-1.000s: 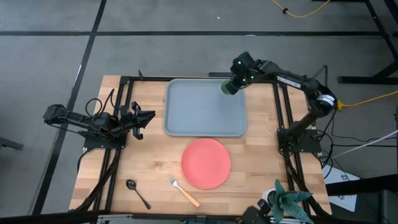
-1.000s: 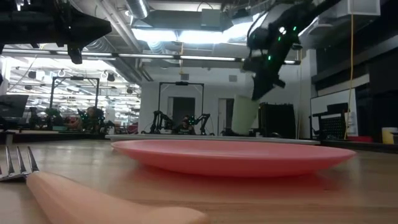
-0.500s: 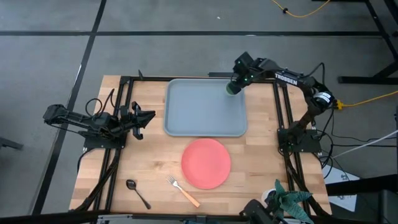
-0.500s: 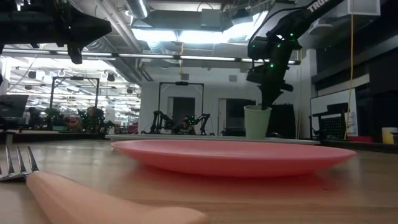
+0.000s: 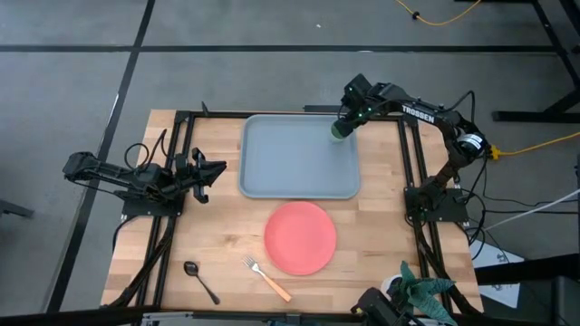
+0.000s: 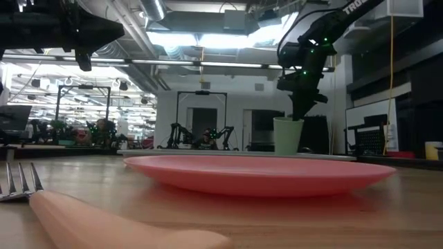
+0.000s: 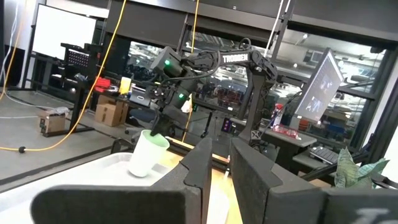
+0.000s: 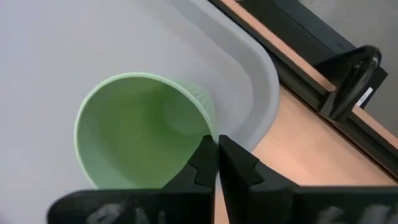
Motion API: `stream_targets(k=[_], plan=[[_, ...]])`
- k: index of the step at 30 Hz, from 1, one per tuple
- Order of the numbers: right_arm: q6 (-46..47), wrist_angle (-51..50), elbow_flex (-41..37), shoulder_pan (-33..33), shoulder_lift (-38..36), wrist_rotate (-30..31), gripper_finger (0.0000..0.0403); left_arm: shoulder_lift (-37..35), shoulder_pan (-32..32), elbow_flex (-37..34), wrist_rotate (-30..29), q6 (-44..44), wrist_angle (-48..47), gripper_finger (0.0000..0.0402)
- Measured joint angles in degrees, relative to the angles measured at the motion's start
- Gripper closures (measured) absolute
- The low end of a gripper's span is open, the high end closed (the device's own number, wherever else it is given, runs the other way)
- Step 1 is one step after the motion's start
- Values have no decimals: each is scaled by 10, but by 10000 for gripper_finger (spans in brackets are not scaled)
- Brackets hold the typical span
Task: Pick and place plate/cup/fork/spoon on tray
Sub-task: Put the green cup on the blue tray
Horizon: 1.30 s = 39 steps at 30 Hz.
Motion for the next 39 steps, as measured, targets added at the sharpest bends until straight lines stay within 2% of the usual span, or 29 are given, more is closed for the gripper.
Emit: stream_targets(k=[12, 39], plan=[[-57, 0, 0, -5, 0, 0, 390, 0, 0, 0, 0, 0, 0, 350], [16, 1, 0, -5, 0, 0, 389, 0, 0, 0, 3, 2, 0, 350]])
